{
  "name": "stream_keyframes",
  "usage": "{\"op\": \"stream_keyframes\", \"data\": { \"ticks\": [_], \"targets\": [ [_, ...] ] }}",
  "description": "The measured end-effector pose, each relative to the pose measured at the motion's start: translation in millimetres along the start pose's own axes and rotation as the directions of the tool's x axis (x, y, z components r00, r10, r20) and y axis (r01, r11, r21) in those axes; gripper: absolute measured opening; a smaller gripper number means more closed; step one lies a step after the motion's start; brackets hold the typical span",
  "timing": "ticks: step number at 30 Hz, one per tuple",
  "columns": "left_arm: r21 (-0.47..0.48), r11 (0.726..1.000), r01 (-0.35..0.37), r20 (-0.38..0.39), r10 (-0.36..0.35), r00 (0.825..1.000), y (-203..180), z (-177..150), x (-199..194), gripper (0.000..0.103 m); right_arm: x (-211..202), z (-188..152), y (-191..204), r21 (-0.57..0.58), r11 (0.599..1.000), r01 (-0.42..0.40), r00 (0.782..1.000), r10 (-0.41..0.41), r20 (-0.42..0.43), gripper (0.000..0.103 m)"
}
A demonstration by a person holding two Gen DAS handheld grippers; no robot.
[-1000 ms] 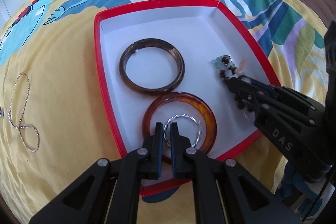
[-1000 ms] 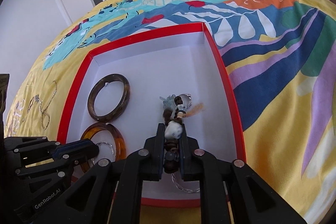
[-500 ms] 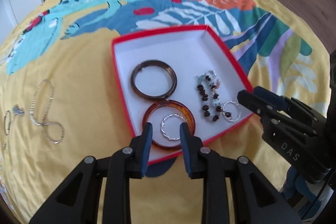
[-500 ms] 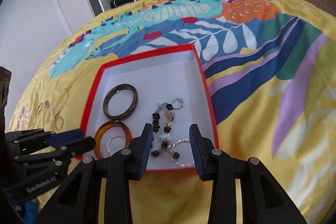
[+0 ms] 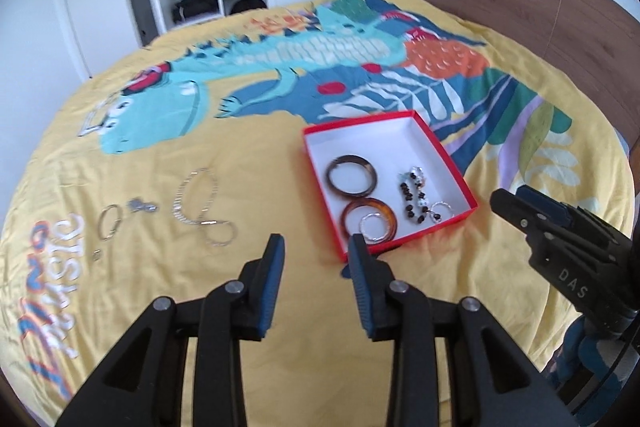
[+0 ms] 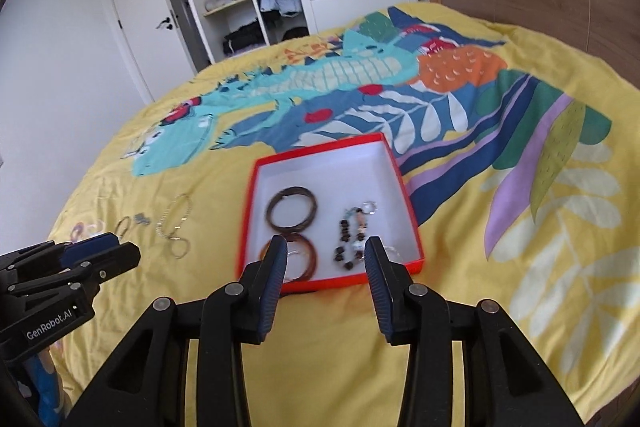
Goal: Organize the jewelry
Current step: 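Open both grippers and withdraw them from the box toward the remaining jewelry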
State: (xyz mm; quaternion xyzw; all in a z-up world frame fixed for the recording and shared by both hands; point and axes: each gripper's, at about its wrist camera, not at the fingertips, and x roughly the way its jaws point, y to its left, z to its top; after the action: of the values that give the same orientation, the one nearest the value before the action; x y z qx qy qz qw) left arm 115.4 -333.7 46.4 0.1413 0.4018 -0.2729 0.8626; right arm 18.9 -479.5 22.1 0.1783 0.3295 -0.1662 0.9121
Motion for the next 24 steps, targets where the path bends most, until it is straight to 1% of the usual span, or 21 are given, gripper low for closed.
{"op": "stream_keyframes", "data": {
  "ticks": [7,13,18,24],
  "targets": [
    [-0.032,0.999,-0.032,0.054,0.034,0.998,25.2,-22.7,-51.0,0.032,-39.1,-11.6,33.0,-0.020,0.999,-0.039,0.999,0.039,0.036,0.042],
    [-0.039,0.997,-0.062,0.099,0.065,0.993,39.6,-42.7,-84.3,0.032,-64.9,-23.3,54.7,-0.025,0.997,-0.072,0.995,0.074,0.061,0.042],
    [-0.056,0.995,-0.087,0.132,0.094,0.987,53.3,-57.2,-106.2,0.032,-76.7,-34.5,70.6,-0.039,0.996,-0.084,0.994,0.087,0.063,0.042],
    [-0.099,0.990,-0.098,0.161,0.113,0.980,76.9,-71.0,-126.2,0.032,-86.7,-45.0,93.8,-0.068,0.993,-0.101,0.993,0.105,0.059,0.042]
  ]
}}
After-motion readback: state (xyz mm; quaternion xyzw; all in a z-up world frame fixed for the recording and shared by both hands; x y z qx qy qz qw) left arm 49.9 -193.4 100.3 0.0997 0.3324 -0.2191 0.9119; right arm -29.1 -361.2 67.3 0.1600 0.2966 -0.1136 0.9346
